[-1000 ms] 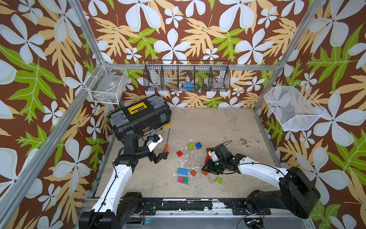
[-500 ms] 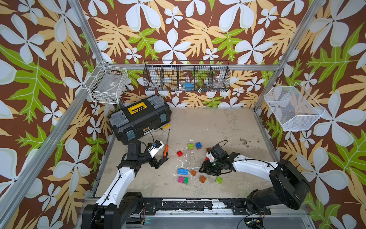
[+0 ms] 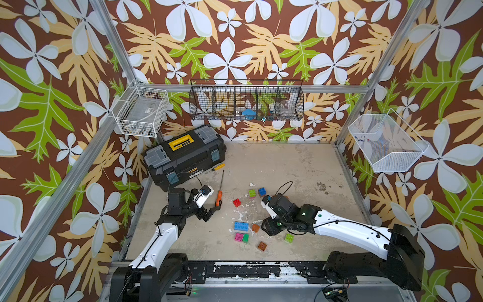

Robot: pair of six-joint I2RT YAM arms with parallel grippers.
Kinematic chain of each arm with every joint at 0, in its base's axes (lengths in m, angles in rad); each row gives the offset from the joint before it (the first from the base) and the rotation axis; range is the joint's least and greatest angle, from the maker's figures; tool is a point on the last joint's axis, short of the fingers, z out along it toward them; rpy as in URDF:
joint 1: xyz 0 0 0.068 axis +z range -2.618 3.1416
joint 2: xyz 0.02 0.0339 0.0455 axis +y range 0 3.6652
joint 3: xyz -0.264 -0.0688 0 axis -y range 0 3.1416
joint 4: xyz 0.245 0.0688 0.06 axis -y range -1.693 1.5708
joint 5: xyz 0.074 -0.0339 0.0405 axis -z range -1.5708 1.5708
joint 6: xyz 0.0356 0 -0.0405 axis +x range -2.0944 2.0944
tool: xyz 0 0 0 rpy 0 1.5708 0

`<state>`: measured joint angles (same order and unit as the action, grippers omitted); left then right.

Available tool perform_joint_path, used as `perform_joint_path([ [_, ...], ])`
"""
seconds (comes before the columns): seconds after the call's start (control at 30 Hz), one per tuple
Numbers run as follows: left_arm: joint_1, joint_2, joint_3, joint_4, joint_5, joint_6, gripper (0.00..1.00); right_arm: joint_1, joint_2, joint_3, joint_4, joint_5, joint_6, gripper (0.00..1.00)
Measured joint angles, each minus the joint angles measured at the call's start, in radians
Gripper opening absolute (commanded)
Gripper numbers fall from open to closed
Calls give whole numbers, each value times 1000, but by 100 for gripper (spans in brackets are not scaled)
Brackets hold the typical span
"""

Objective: Assemble the letter h with lego
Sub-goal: Pick up the lego brick from the center of the board, then assemble the lego brick with the lego brick.

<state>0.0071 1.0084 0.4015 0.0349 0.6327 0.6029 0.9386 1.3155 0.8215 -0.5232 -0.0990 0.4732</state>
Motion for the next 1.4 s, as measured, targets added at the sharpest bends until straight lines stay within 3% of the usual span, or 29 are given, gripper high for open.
perform_joint_path([
  [0.2, 11, -5, -1, 6, 0, -3, 99, 162, 105, 17, -54, 50, -68, 70],
  [0.47, 18, -16, -6, 6, 5, -3, 99, 225, 201, 21, -58, 77, -110, 67],
  [0.83, 24, -23, -6, 3, 33, -7, 100, 227, 240, 12, -3, 104, -69, 38],
  [1.03, 24, -30, 43, -42, 90, 2, 100, 217, 148, 12, 16, 132, -29, 31],
  [1.17, 24, -25, 145, -97, 174, -3, 100, 148, 12, 7, 108, 131, 5, 28],
  [1.27, 24, 9, 241, -137, 269, -70, 100, 96, -96, -16, 250, 147, 20, 28],
  [1.4, 16, 74, 362, -169, 394, -261, 98, 96, -182, -99, 531, 123, -119, 28],
])
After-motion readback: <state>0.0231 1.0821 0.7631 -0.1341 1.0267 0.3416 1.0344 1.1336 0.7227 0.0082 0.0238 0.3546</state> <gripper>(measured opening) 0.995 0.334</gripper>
